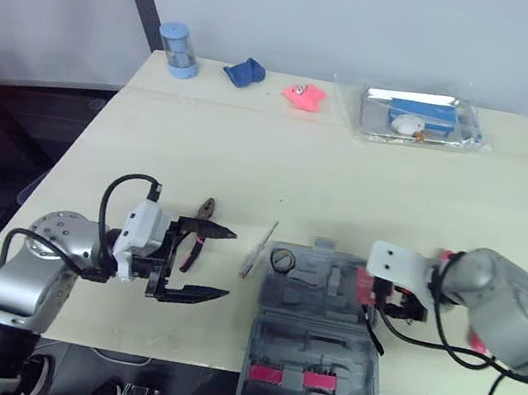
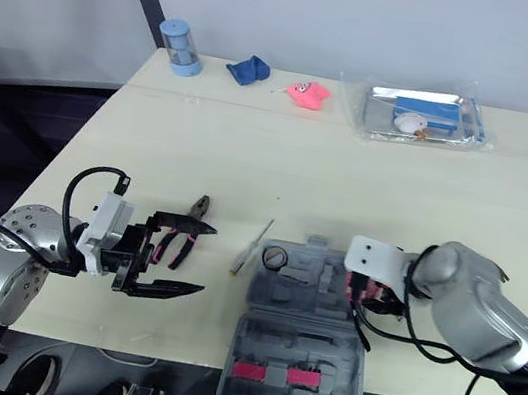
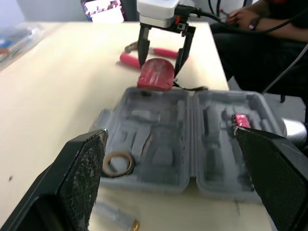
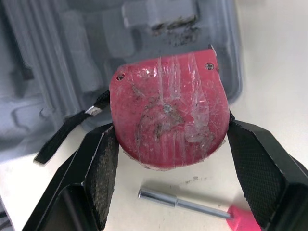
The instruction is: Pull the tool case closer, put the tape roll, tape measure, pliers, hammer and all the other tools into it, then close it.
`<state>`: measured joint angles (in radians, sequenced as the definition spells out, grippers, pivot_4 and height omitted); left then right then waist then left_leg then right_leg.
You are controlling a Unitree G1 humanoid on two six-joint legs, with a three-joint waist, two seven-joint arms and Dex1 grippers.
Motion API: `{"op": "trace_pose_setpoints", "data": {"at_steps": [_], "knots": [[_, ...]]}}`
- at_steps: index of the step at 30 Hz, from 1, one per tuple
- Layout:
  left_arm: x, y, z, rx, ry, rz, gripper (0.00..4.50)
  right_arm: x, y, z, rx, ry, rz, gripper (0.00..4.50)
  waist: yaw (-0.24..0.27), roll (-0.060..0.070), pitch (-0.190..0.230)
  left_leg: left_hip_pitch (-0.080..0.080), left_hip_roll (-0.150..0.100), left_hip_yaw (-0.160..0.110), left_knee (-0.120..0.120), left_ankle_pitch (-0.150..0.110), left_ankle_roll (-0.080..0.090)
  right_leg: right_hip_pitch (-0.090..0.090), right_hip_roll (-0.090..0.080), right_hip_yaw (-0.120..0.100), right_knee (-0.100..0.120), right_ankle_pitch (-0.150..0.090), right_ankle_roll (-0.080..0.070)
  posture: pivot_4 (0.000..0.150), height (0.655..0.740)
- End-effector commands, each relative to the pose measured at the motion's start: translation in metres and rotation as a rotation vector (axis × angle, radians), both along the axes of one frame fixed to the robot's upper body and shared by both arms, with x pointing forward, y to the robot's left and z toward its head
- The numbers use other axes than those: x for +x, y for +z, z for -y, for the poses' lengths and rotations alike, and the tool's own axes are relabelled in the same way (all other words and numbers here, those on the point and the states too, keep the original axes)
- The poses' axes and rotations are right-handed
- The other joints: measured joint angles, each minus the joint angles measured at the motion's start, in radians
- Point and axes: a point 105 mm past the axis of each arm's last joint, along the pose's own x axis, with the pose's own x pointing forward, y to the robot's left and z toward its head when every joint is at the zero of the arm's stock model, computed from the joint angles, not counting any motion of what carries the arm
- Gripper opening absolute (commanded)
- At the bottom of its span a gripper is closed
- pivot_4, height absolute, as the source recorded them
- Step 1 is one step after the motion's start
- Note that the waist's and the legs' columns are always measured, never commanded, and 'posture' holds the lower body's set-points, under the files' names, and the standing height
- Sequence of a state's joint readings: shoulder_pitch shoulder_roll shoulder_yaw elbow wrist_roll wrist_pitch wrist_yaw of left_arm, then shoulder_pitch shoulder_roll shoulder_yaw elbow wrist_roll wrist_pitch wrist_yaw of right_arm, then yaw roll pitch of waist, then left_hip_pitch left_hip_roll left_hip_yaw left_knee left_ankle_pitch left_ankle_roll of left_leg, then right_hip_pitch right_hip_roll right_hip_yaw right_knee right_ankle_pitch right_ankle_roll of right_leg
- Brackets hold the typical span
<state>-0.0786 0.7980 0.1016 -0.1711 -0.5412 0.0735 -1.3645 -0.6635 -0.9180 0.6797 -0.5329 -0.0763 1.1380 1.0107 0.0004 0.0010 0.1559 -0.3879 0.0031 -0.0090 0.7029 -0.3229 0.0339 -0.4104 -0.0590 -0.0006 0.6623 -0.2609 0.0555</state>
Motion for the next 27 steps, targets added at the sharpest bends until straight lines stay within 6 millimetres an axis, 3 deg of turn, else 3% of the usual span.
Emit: {"op": "trace_pose_setpoints", "data": {"at_steps": [1, 12, 27], "knots": [[0.002, 0.006, -0.003, 0.000, 0.018, 0.040, 4.50, 0.009, 0.005, -0.002, -0.031, -0.017, 0.046, 2.94, -0.003, 0.000, 0.000, 0.000, 0.000, 0.000, 0.000, 0.000, 0.000, 0.000, 0.000, 0.000, 0.000, 0.000, 0.000, 0.150, 0.7400], [0.001, 0.004, -0.003, 0.003, 0.035, 0.048, 4.50, 0.023, -0.013, -0.009, -0.129, 0.024, 0.060, 2.94, -0.018, 0.000, 0.000, 0.001, -0.001, 0.000, 0.000, 0.000, 0.000, 0.000, -0.001, -0.001, 0.001, 0.000, 0.000, 0.150, 0.7400], [0.001, 0.001, -0.005, 0.010, 0.042, 0.046, 4.50, 0.026, -0.010, -0.018, -0.119, 0.101, 0.057, 2.94, -0.035, -0.002, -0.001, 0.003, 0.000, 0.000, 0.000, 0.001, -0.001, 0.000, -0.001, 0.000, 0.003, 0.000, 0.000, 0.150, 0.7400]]}}
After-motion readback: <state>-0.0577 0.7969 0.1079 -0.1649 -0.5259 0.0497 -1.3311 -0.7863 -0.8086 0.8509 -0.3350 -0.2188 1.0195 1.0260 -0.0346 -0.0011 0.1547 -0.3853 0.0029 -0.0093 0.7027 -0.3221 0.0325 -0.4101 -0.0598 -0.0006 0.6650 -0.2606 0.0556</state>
